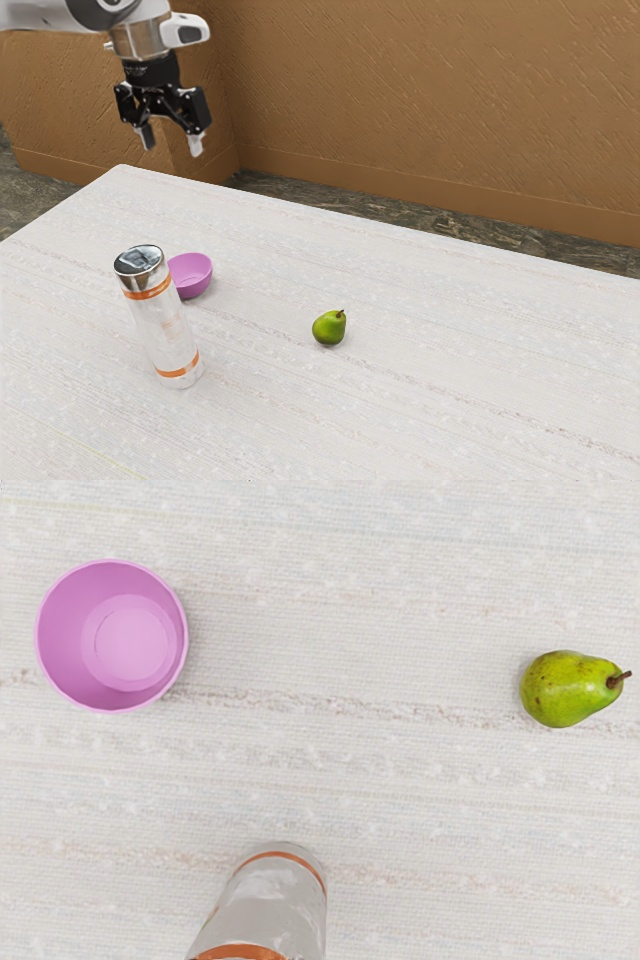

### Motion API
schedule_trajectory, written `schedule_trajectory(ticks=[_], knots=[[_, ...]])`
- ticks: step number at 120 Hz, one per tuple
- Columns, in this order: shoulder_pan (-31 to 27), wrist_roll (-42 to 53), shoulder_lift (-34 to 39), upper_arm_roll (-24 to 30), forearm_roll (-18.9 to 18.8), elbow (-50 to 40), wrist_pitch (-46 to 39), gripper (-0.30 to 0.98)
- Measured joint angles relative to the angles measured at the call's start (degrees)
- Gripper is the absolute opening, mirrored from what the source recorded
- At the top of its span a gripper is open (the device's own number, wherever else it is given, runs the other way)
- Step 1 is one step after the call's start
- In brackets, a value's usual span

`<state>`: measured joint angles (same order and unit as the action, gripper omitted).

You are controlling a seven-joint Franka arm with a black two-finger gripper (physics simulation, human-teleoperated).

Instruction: Place the pear in the bowl.

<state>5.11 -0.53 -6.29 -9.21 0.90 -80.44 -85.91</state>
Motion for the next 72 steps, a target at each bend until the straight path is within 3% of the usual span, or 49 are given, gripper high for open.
schedule_trajectory(ticks=[32, 51, 72], knots=[[0.35, -0.09, 0.34, 0.00, 0.09, -1.27, -0.21, 0.67], [5.43, -0.20, 1.20, 0.10, 0.74, -15.17, -8.25, 0.67], [8.13, -0.71, -1.99, 0.08, 1.46, -23.25, -18.21, 0.67]])
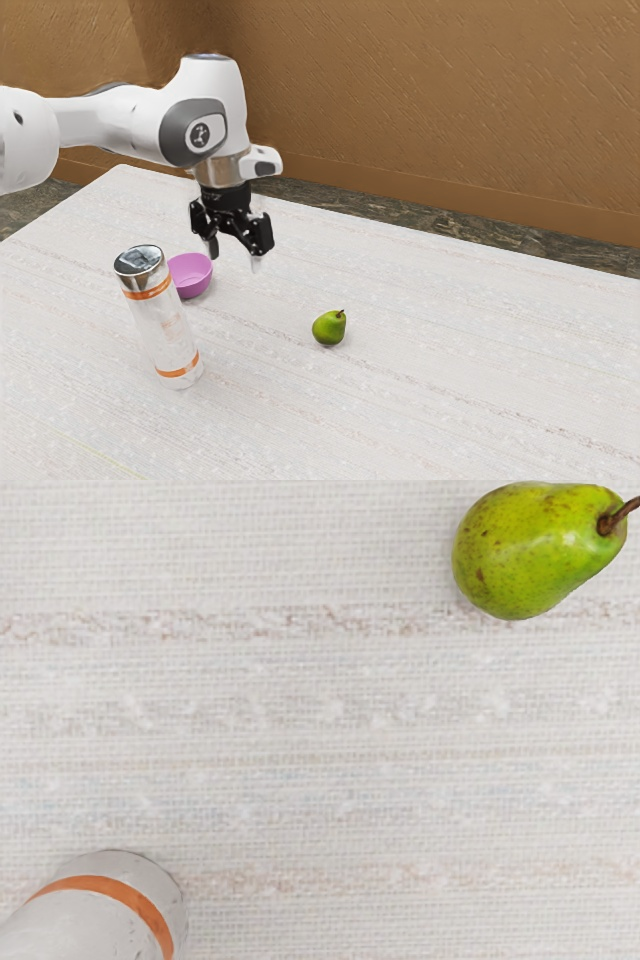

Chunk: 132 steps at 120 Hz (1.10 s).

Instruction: Place the pear in the bowl.

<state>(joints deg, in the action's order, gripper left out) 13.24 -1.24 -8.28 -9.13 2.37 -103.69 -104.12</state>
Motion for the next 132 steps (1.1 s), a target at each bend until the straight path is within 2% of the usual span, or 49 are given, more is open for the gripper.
schedule_trajectory(ticks=[20, 46, 68, 95, 132], knots=[[2.93, -0.87, -1.70, 0.03, 0.68, -3.66, -8.93, 0.67], [5.37, -0.35, -7.46, 0.08, 3.90, -2.20, -16.15, 0.67], [6.22, 1.43, -11.96, 0.15, 4.78, 2.25, -18.27, 0.67], [6.83, 2.98, -19.01, 0.65, 7.63, 7.23, -19.35, 0.67], [6.89, 4.56, -23.06, 0.61, 8.28, 9.06, -19.83, 0.67]])
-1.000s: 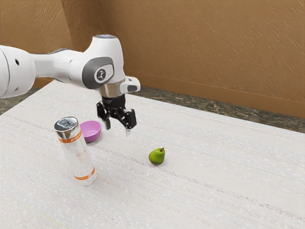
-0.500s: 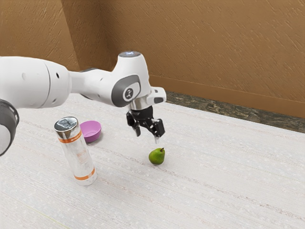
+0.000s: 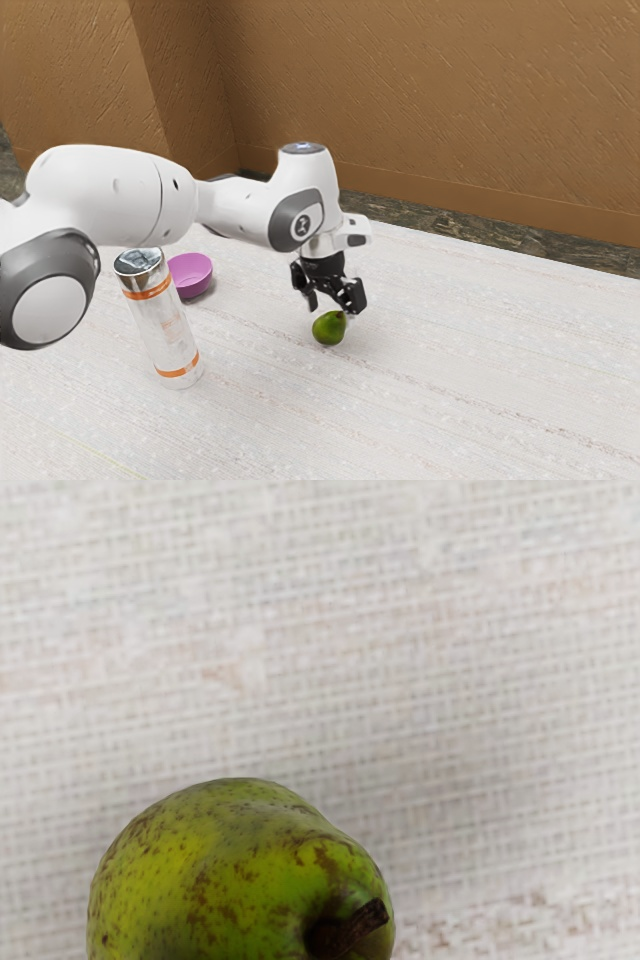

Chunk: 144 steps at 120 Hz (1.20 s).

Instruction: Place the pear in the bowl.

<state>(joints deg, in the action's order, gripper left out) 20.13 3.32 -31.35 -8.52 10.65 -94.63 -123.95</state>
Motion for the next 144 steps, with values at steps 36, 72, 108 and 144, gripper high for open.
schedule_trajectory(ticks=[36, 72, 108, 144], knots=[[-0.60, 1.84, -2.81, -0.40, -0.08, 0.89, -0.11, 0.67], [-0.91, 3.22, -6.18, -0.48, -0.02, 4.07, -0.11, 0.67], [-1.22, 3.91, -7.19, -0.53, 0.09, 4.35, 0.03, 0.58], [-1.30, 4.36, -6.89, -0.53, 0.12, 5.08, 0.44, 0.41]])
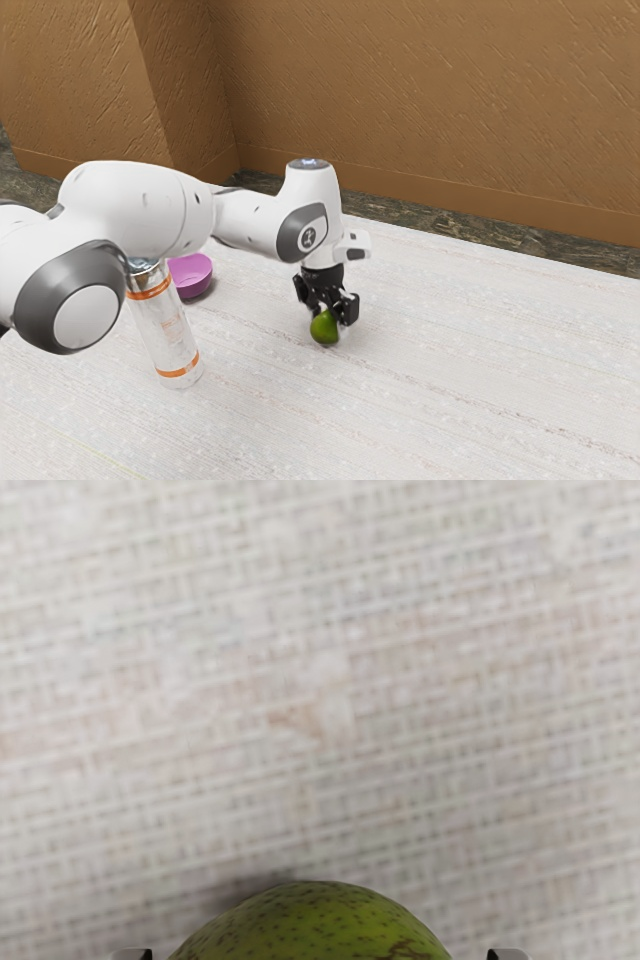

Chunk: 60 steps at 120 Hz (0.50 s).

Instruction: Place the pear in the bowl.

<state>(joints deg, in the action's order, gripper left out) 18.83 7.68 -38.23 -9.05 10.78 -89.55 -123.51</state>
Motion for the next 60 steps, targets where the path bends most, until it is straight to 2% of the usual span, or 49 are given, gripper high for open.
schedule_trajectory(ticks=[60], knots=[[0.29, 0.33, 1.87, -1.50, -0.46, -0.26, 1.75, 0.36]])
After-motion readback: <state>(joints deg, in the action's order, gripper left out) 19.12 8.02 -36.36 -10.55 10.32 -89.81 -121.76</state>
